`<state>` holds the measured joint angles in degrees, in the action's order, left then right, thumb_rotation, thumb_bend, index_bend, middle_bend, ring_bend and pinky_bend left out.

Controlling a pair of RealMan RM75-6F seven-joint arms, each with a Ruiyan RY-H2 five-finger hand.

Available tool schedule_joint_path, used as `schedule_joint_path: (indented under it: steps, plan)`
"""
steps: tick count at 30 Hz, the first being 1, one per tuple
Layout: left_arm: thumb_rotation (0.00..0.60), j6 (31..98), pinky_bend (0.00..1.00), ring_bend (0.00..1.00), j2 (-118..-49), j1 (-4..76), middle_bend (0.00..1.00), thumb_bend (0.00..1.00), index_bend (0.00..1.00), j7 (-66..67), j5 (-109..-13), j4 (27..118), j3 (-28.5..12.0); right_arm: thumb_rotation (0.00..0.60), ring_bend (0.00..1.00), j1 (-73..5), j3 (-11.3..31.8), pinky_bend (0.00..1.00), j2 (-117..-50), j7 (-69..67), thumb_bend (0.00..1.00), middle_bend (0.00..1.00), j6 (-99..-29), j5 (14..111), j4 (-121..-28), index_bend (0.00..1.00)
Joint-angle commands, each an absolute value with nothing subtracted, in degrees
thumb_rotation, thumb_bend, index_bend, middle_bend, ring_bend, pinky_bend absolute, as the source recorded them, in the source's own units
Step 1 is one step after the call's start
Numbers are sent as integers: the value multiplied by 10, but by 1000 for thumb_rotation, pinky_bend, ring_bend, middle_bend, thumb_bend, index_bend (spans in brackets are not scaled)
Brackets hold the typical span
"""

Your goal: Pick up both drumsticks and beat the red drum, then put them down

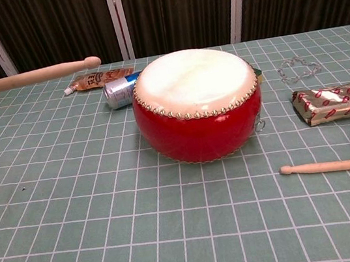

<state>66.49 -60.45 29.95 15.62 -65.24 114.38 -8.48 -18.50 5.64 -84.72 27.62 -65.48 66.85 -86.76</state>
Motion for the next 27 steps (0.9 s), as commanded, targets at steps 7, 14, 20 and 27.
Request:
schedule_joint_path:
  steps: [7, 14, 20, 27]
  plan:
    - [600, 668, 1000, 1000, -598, 296, 1000, 515, 776, 156, -659, 1148, -82, 600, 1000, -192, 54, 976, -863, 283, 285, 1000, -644, 651, -842, 521]
    - [600, 666, 1000, 1000, -597, 293, 1000, 515, 776, 150, -662, 1143, -81, 600, 1000, -195, 52, 976, -871, 286, 330, 1000, -638, 639, -825, 531]
    - [600, 664, 1000, 1000, -596, 293, 1000, 515, 776, 144, -664, 1140, -81, 600, 1000, -197, 50, 976, -873, 293, 420, 1000, -634, 628, -817, 538]
    - [600, 663, 1000, 1000, -596, 292, 1000, 515, 776, 143, -663, 1140, -82, 600, 1000, -198, 46, 976, -870, 302, 541, 1000, -634, 623, -825, 754]
